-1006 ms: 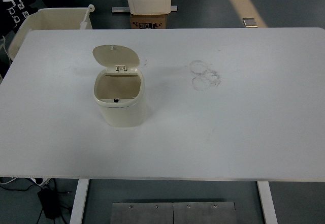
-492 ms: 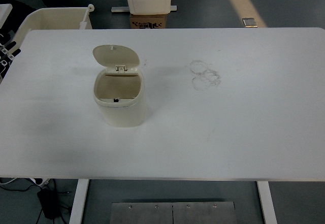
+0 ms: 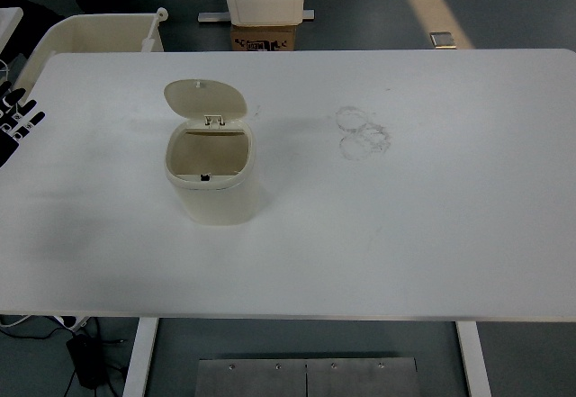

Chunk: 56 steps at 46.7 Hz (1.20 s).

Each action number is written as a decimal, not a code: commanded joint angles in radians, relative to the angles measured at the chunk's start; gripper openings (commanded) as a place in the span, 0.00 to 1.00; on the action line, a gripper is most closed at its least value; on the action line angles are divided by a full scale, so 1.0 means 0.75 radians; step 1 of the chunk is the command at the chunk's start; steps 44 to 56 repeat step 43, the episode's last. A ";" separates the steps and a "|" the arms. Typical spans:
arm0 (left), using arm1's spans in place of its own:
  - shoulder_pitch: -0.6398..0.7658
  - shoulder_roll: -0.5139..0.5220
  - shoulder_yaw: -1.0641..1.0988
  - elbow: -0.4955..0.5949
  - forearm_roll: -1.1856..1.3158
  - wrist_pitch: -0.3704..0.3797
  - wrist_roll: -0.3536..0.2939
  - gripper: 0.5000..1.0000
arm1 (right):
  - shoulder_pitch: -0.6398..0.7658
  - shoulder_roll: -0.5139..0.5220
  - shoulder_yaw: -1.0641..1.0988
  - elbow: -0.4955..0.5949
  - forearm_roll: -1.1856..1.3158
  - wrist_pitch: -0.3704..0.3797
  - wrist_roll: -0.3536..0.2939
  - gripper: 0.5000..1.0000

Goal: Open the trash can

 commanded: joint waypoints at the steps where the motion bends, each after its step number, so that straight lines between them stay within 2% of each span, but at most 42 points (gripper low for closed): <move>1: 0.002 0.000 -0.003 0.001 0.005 -0.002 -0.001 1.00 | -0.001 0.000 0.000 0.000 0.000 -0.002 0.000 0.98; 12: 0.008 0.000 -0.005 0.001 0.007 -0.041 -0.007 1.00 | -0.001 0.000 0.000 0.000 0.000 0.000 0.000 0.98; 19: 0.008 0.006 -0.005 0.003 0.025 -0.071 -0.067 1.00 | -0.001 0.000 0.000 0.000 0.000 0.000 0.000 0.98; 29: 0.008 0.008 -0.005 0.003 0.064 -0.080 -0.108 1.00 | -0.001 0.000 0.002 0.000 0.000 0.000 0.000 0.98; 56: 0.018 0.006 -0.005 0.003 0.064 -0.080 -0.110 1.00 | -0.001 0.000 0.000 0.000 0.000 0.000 0.017 0.98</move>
